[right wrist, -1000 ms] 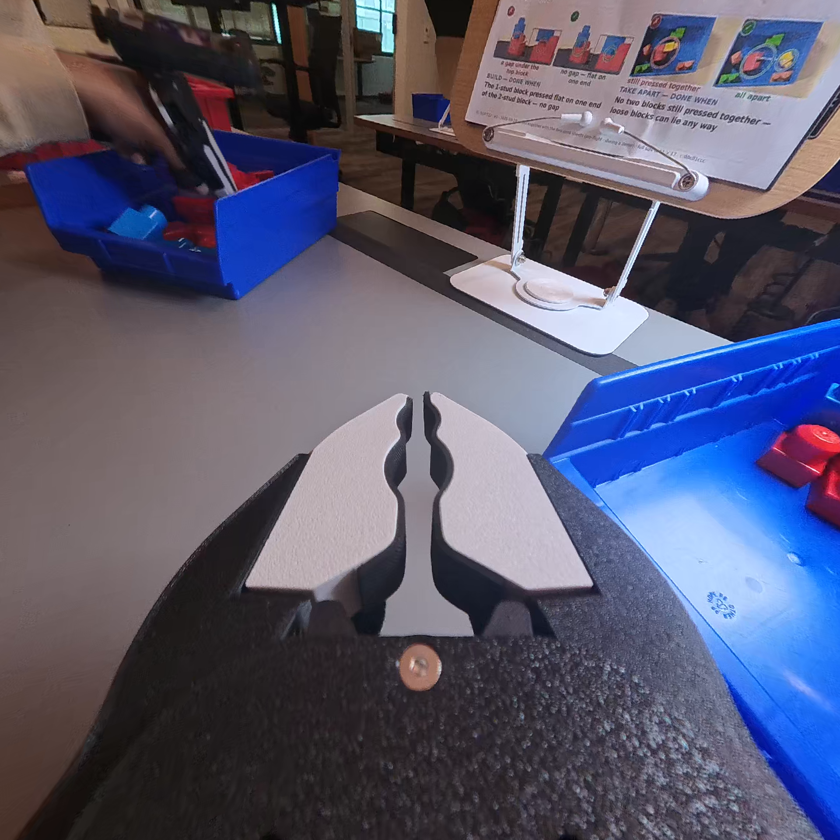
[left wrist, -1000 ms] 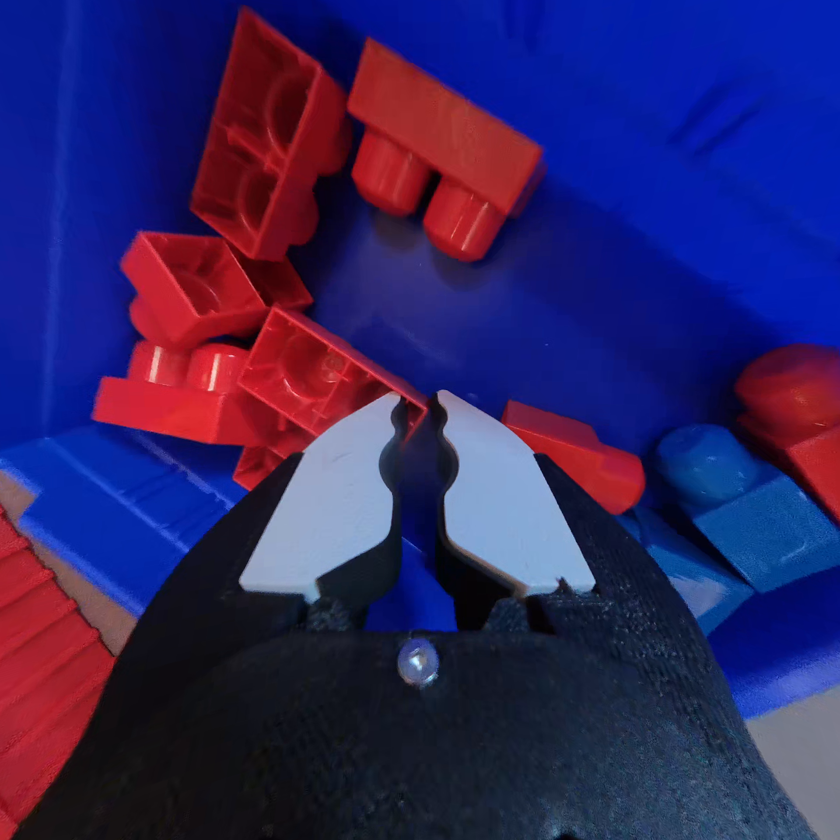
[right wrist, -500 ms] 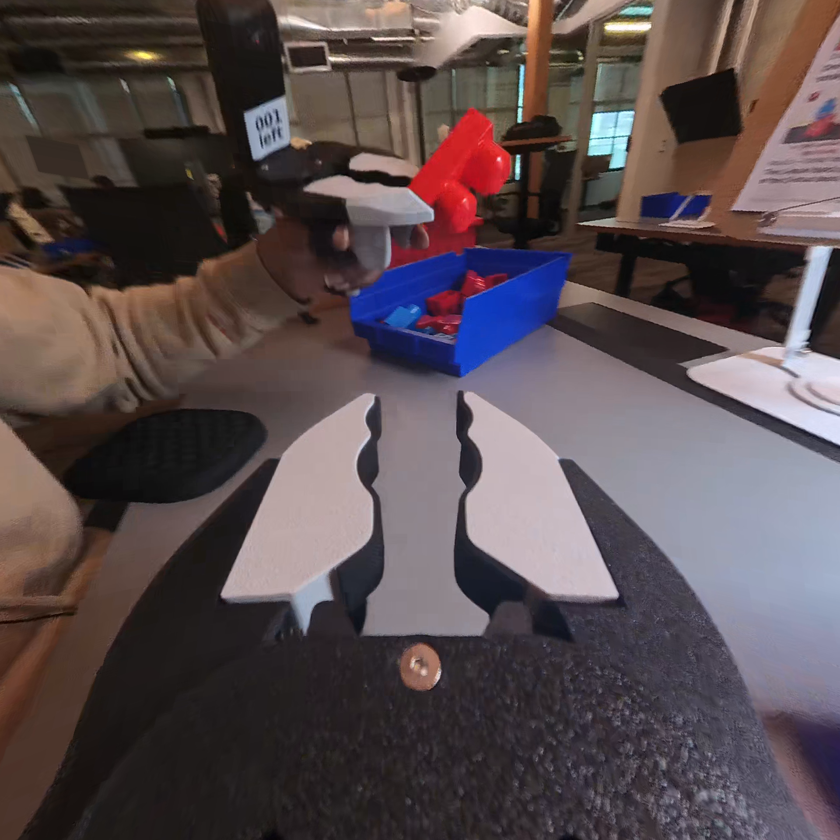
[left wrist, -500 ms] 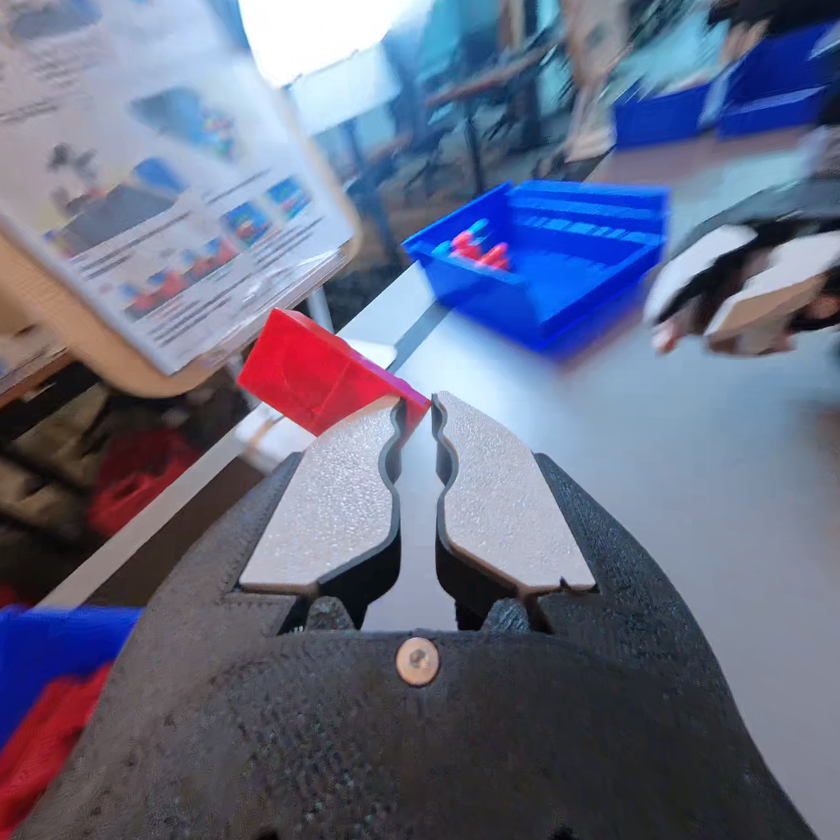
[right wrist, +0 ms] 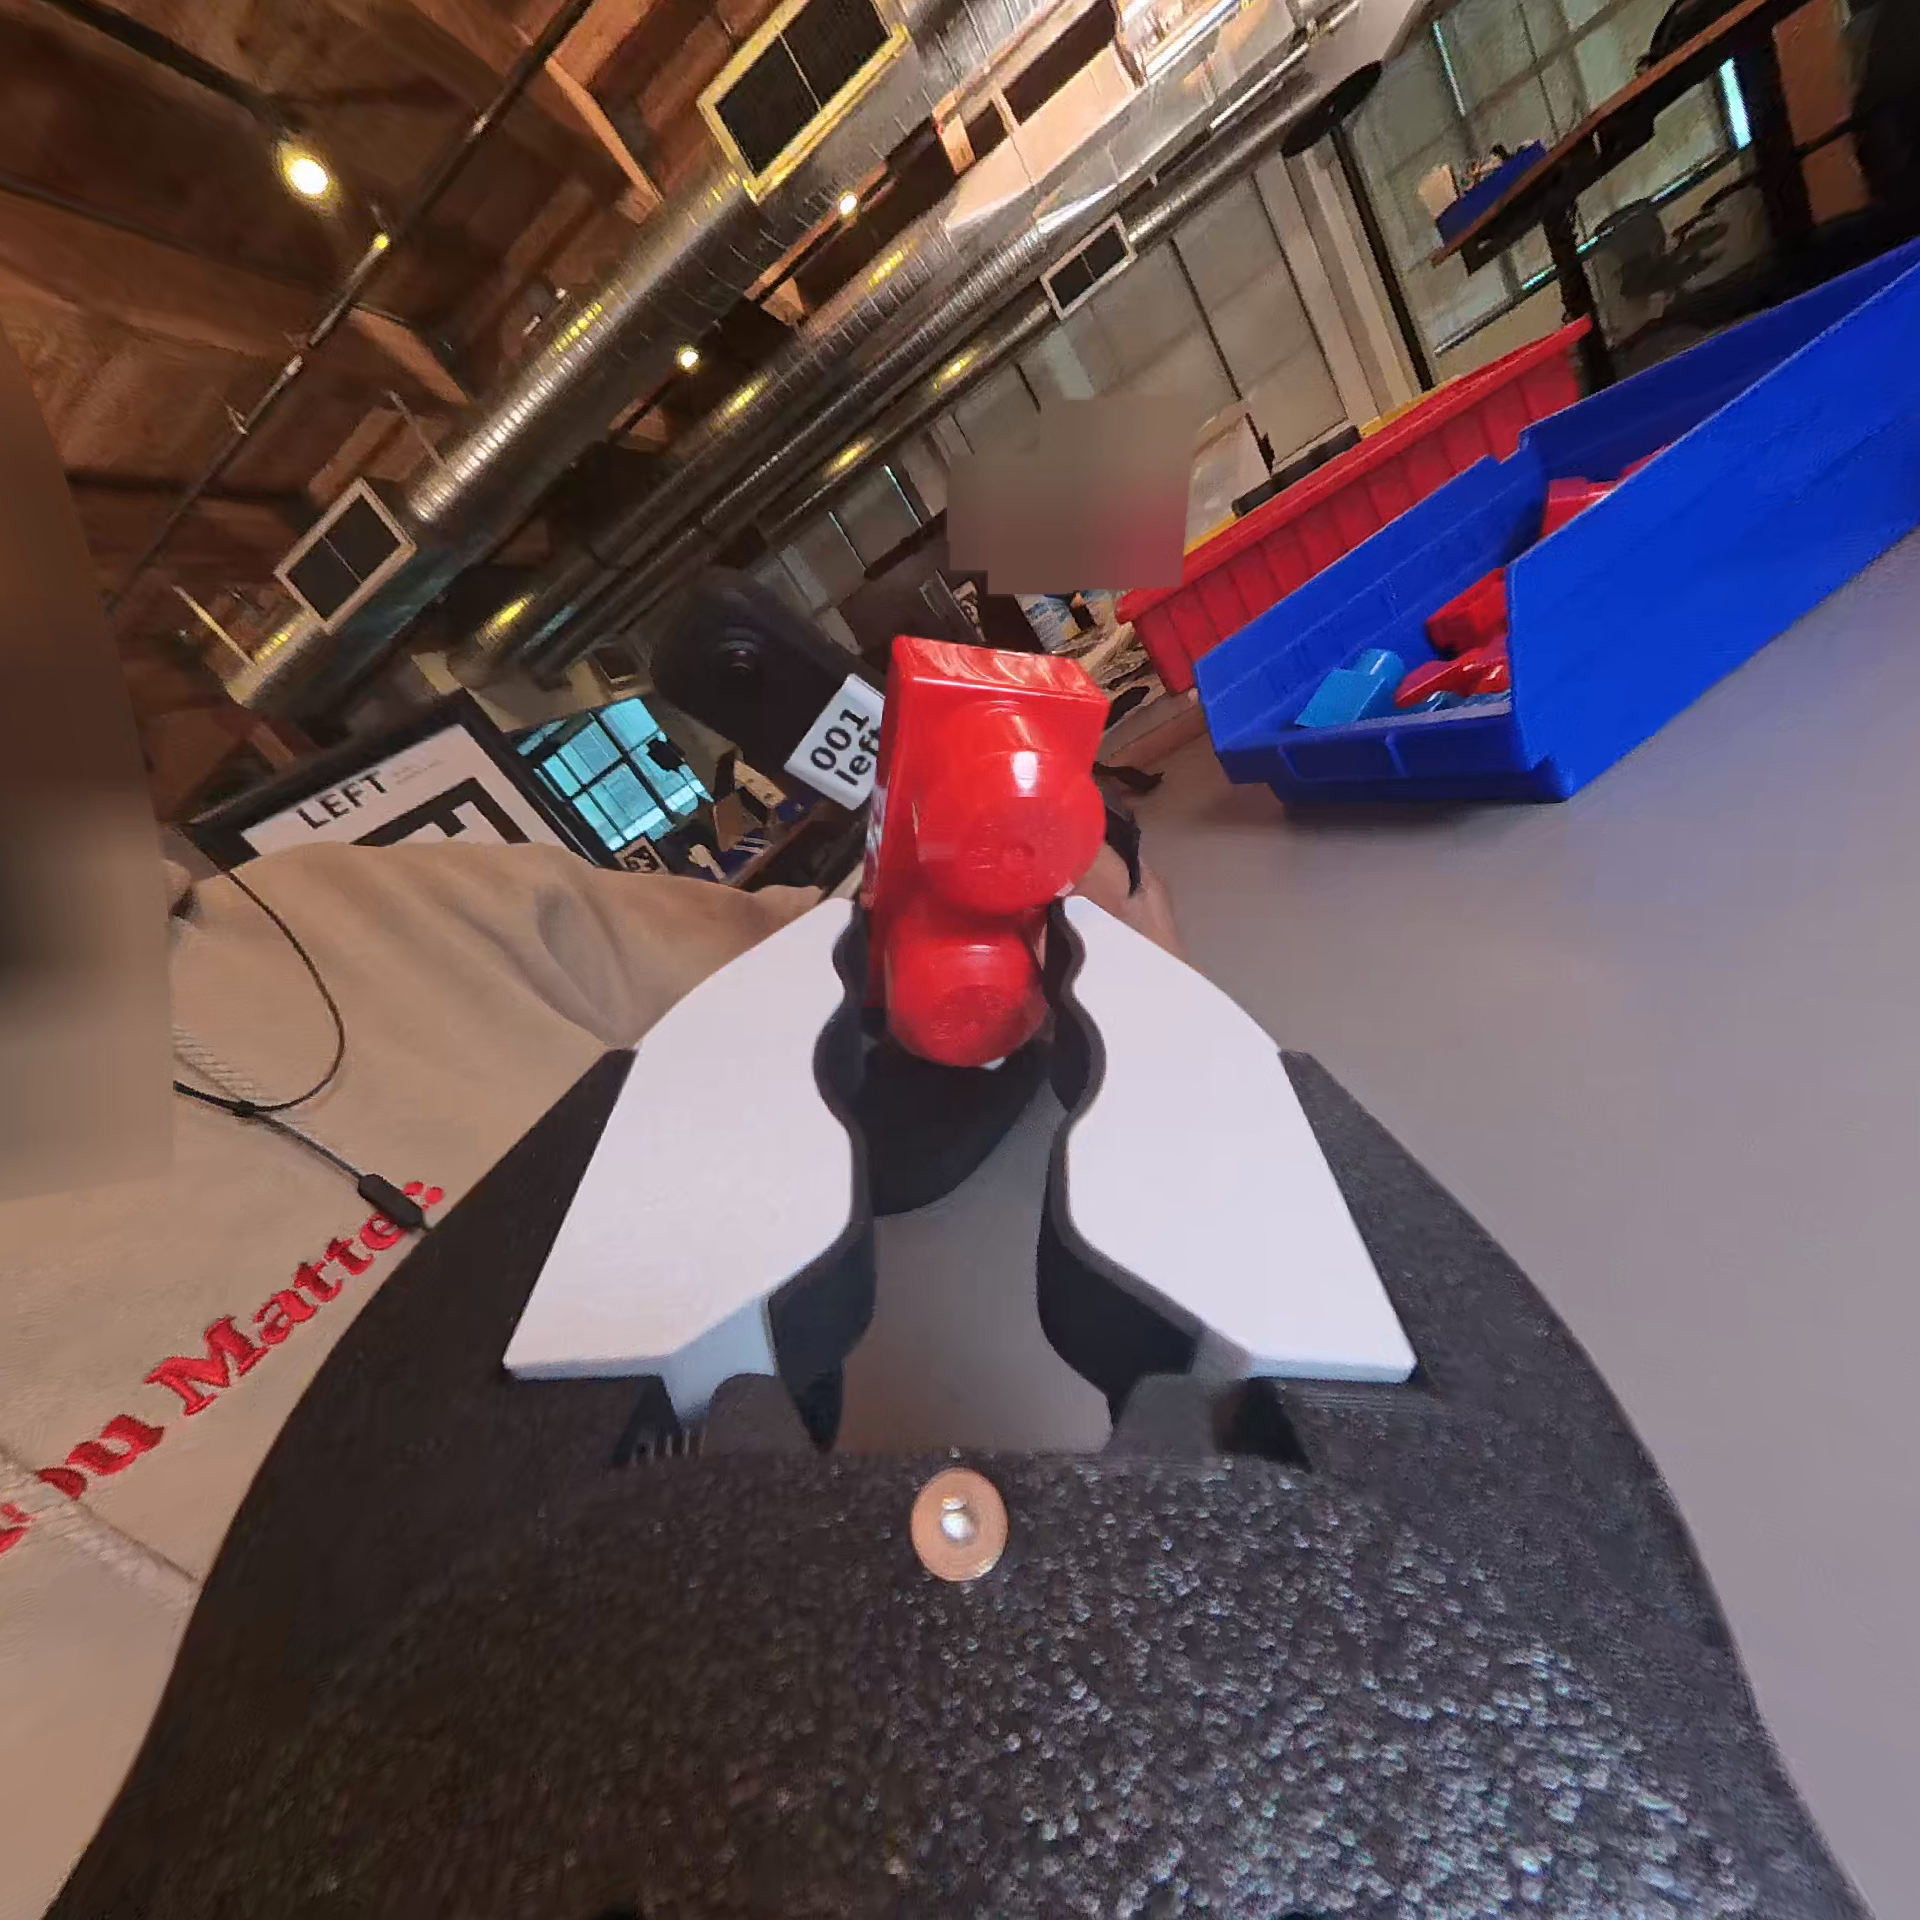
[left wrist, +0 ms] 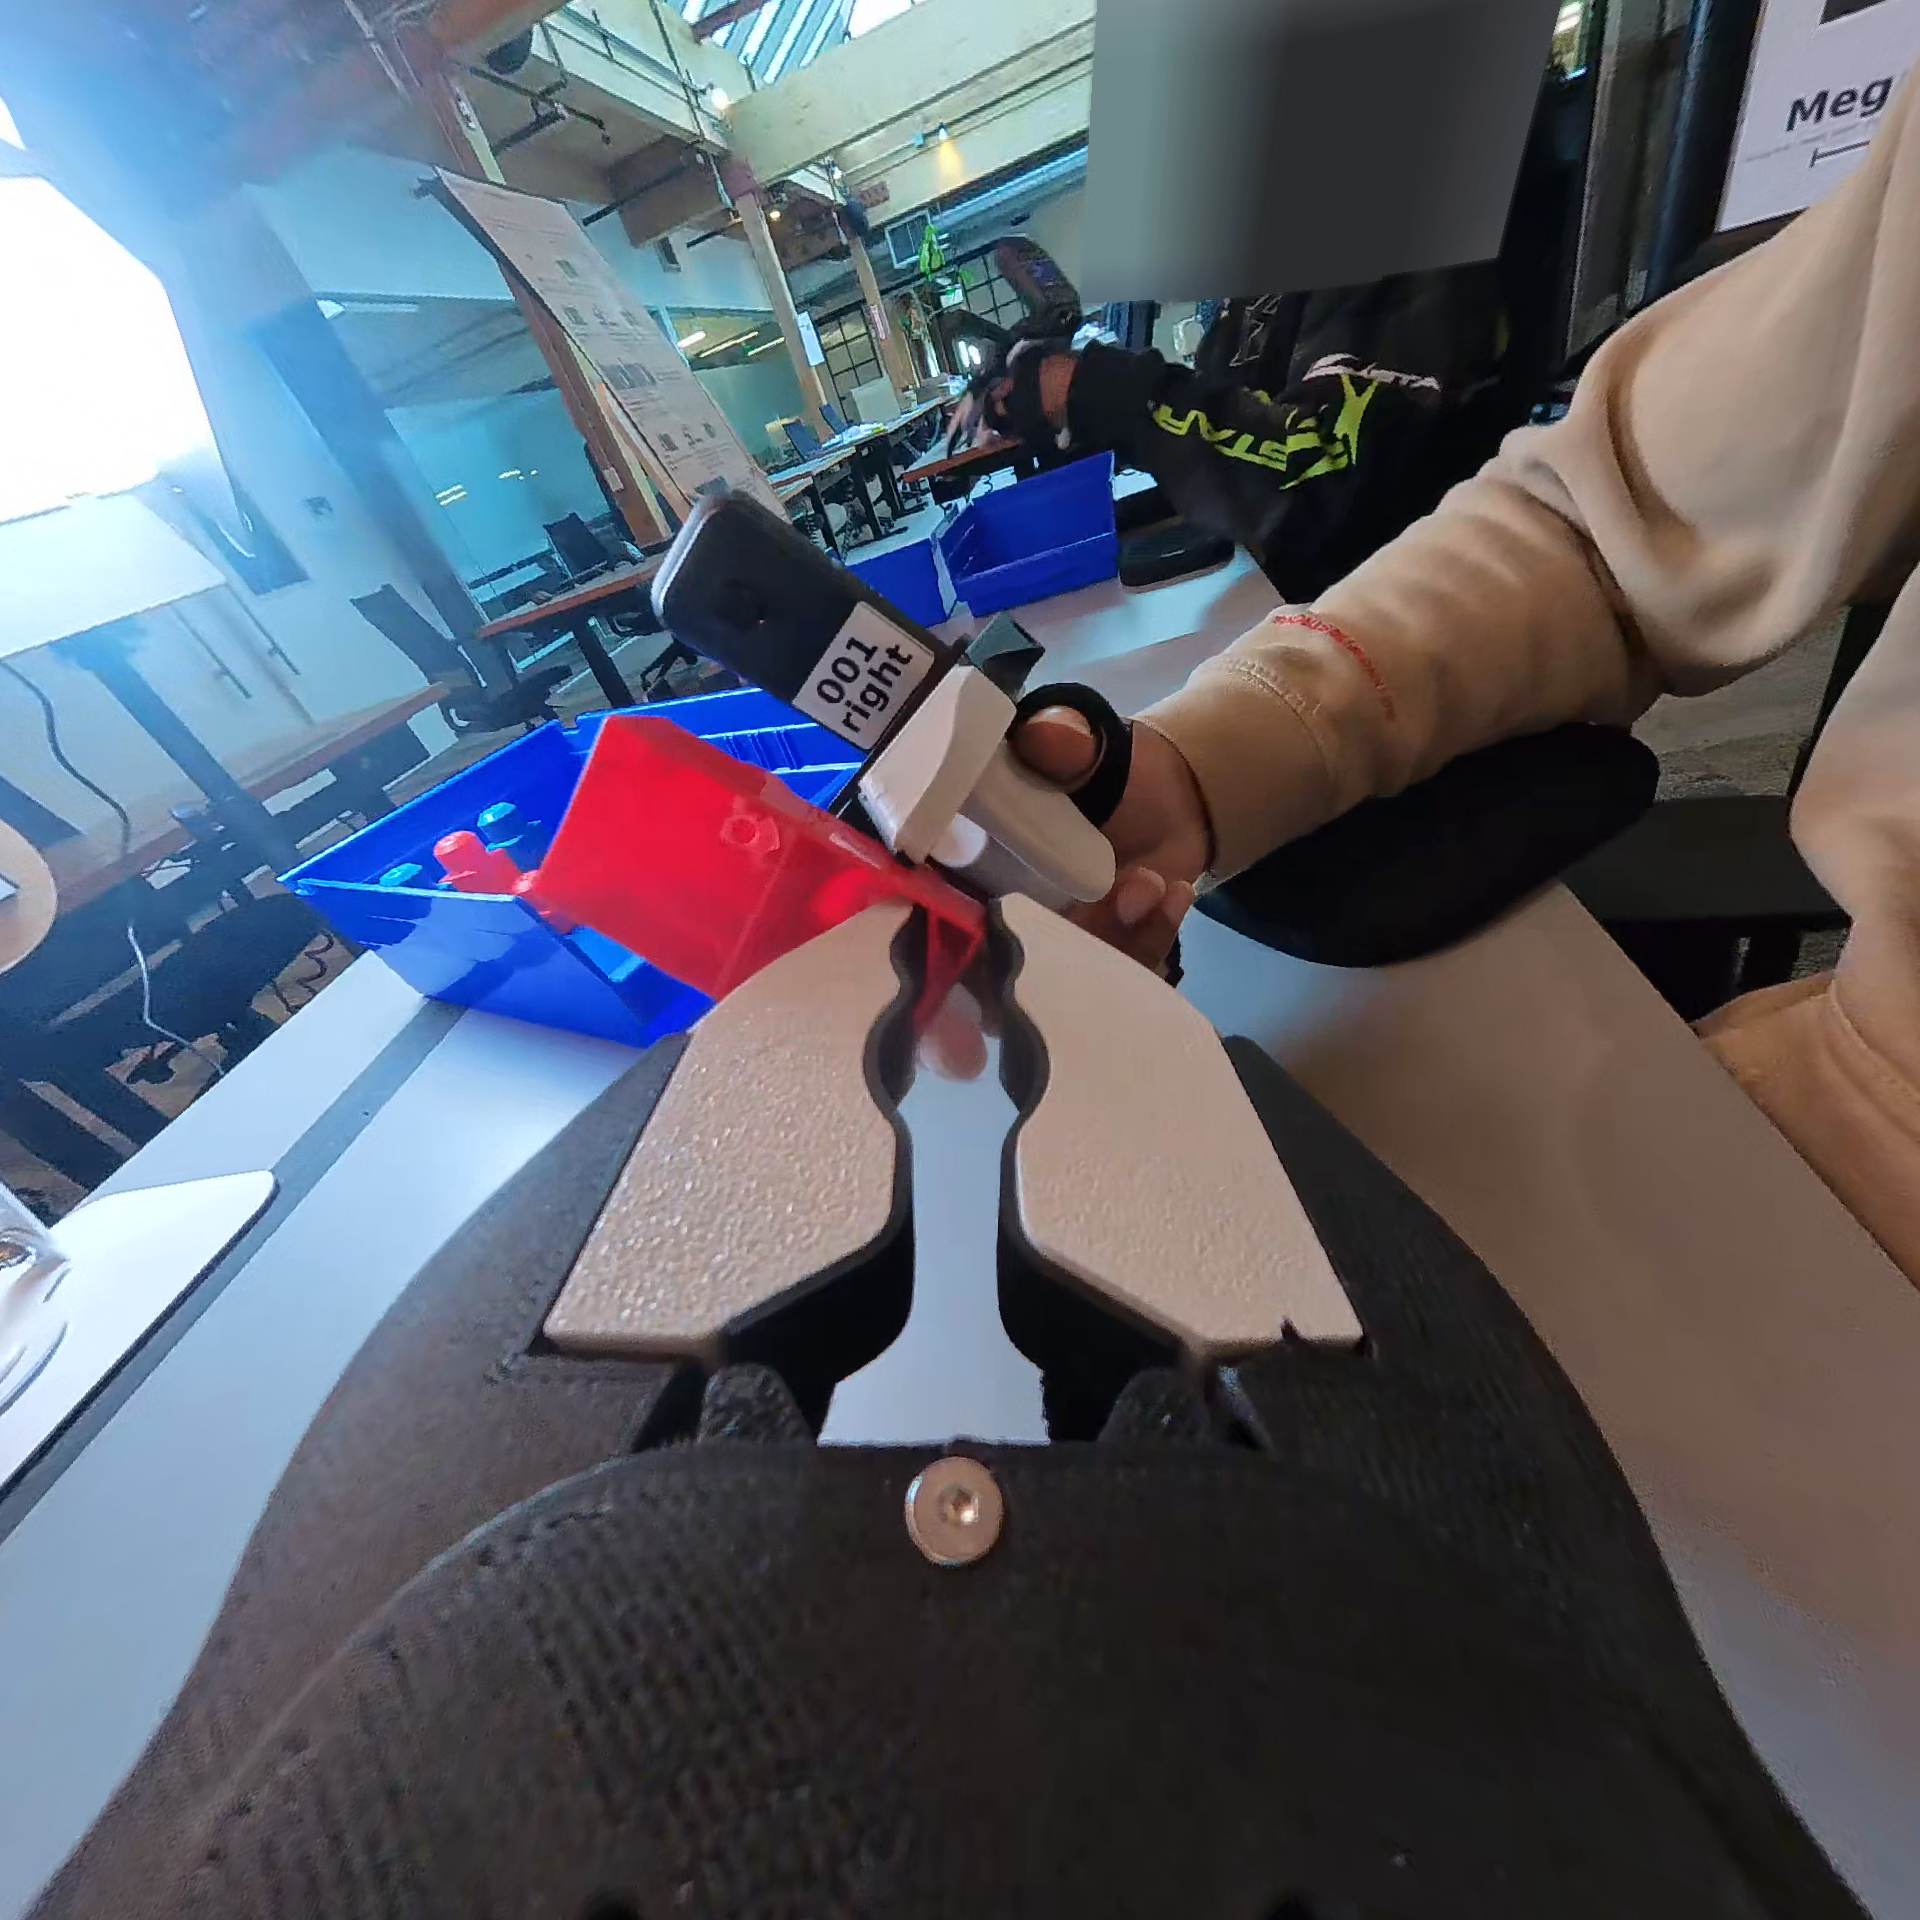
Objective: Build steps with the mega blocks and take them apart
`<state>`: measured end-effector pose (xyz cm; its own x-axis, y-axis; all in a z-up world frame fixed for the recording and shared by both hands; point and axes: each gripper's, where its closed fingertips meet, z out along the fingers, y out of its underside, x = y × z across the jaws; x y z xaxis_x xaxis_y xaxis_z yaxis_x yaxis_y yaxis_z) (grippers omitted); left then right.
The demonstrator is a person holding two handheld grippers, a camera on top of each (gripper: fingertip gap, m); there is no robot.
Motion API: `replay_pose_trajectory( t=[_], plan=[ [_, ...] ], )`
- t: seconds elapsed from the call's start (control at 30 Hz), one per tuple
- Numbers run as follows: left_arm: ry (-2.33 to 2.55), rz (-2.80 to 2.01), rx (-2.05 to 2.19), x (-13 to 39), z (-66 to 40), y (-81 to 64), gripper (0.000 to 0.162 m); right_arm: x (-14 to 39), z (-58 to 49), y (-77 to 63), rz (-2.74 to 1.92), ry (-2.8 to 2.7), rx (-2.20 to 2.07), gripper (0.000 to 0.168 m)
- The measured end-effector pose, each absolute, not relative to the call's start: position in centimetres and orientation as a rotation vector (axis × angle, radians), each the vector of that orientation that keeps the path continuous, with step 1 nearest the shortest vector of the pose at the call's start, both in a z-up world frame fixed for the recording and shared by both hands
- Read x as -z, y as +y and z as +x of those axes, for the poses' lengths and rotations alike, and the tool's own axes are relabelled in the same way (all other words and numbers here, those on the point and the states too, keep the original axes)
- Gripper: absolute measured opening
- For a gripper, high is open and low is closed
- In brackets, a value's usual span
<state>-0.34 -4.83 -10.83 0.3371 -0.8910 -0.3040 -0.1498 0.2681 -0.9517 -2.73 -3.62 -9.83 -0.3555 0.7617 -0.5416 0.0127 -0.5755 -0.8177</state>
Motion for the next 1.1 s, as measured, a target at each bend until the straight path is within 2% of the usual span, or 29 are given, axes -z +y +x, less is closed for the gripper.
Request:
replay_pose_trajectory(
  t=[0.13,0.3,0.47,0.67,0.73,0.83,1.03,1.1],
  plan=[
    [1.046,-1.210,0.674,8.8,-2.9,-3.6,0.018,10.9,-1.8,-1.4,-1.461,-1.182,-1.639,0.033],
    [0.871,-1.312,0.434,5.0,-11.0,1.2,0.026,18.2,1.4,1.1,-1.731,-1.641,-0.829,0.033],
    [0.719,-1.629,0.302,3.8,-20.7,5.3,0.033,21.9,4.0,1.5,-1.811,-1.886,-0.401,0.033],
    [0.674,-2.153,0.152,9.4,-30.6,8.0,0.034,22.5,4.4,1.7,-1.783,-1.932,-0.269,0.034],
    [0.659,-2.302,0.073,11.7,-33.6,8.5,0.034,22.6,4.2,1.8,-1.778,-1.920,-0.280,0.039],
    [0.636,-2.522,-0.002,15.3,-37.1,8.7,0.040,22.3,3.8,2.0,-1.757,-1.889,-0.295,0.042],
    [0.621,-2.791,0.011,20.8,-39.9,8.6,0.061,19.8,3.0,3.0,-1.701,-1.722,-0.405,0.041],
    [0.618,-2.825,0.030,21.9,-40.1,8.8,0.060,19.1,2.9,3.4,-1.686,-1.665,-0.446,0.039]
  ],
)
